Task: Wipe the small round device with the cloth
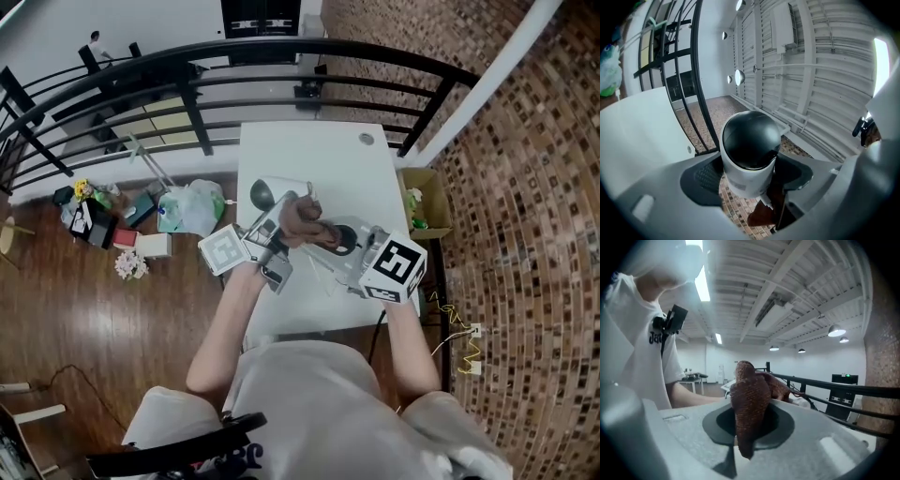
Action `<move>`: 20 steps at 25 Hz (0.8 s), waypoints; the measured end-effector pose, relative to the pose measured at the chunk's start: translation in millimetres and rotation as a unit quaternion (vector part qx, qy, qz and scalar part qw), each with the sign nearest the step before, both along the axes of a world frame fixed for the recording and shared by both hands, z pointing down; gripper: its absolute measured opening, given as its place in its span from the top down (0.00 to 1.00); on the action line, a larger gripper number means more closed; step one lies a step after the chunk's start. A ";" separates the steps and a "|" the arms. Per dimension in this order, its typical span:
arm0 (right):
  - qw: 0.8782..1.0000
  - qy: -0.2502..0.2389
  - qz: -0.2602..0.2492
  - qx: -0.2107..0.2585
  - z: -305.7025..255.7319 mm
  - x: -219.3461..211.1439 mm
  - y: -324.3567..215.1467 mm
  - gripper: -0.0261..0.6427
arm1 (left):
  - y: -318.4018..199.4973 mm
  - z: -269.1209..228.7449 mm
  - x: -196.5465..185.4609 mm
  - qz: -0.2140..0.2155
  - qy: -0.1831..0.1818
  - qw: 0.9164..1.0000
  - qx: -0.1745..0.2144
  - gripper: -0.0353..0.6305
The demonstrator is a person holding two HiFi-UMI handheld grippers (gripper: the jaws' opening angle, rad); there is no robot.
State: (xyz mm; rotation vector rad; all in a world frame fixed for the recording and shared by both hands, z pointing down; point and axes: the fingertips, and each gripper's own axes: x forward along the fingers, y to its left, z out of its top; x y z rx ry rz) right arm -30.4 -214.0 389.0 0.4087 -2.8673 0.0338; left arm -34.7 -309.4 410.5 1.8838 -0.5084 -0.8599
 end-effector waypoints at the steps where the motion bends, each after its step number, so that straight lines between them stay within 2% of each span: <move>1: 0.999 0.039 -0.001 0.004 11.2 -4.0 5.4 0.92 | 0.1 -2.4 0.2 0.003 0.003 1.000 0.002 0.40; 3: 0.997 0.077 -0.009 0.006 22.4 -4.7 14.9 0.92 | 1.7 -7.6 -2.0 0.007 0.018 1.000 0.005 0.40; 7: 0.996 0.068 -0.046 -0.034 31.5 9.5 36.1 0.92 | 7.2 -22.5 -13.0 0.022 0.084 0.996 0.014 0.40; 9: 0.996 0.044 -0.053 -0.049 29.6 14.5 40.5 0.92 | 13.4 -34.9 -16.3 0.047 0.112 0.992 0.040 0.40; 12: 0.996 -0.014 -0.071 -0.053 12.0 20.8 48.3 0.92 | 29.3 -56.8 -21.1 0.087 0.156 0.981 0.082 0.40; 14: 0.994 -0.056 -0.076 -0.053 -4.0 29.5 48.2 0.92 | 34.3 -68.4 -25.3 0.094 0.175 0.975 0.096 0.40; 17: 0.989 -0.131 -0.048 -0.058 -32.4 57.1 32.2 0.92 | 34.5 -77.0 -30.4 0.092 0.197 0.971 0.101 0.40; 18: 0.988 -0.140 -0.031 -0.054 -37.6 67.1 25.5 0.92 | 34.3 -78.1 -31.6 0.091 0.203 0.970 0.101 0.40; 20: 0.993 -0.115 0.002 -0.042 -35.2 80.6 13.0 0.92 | 34.8 -80.1 -33.2 0.091 0.213 0.968 0.099 0.40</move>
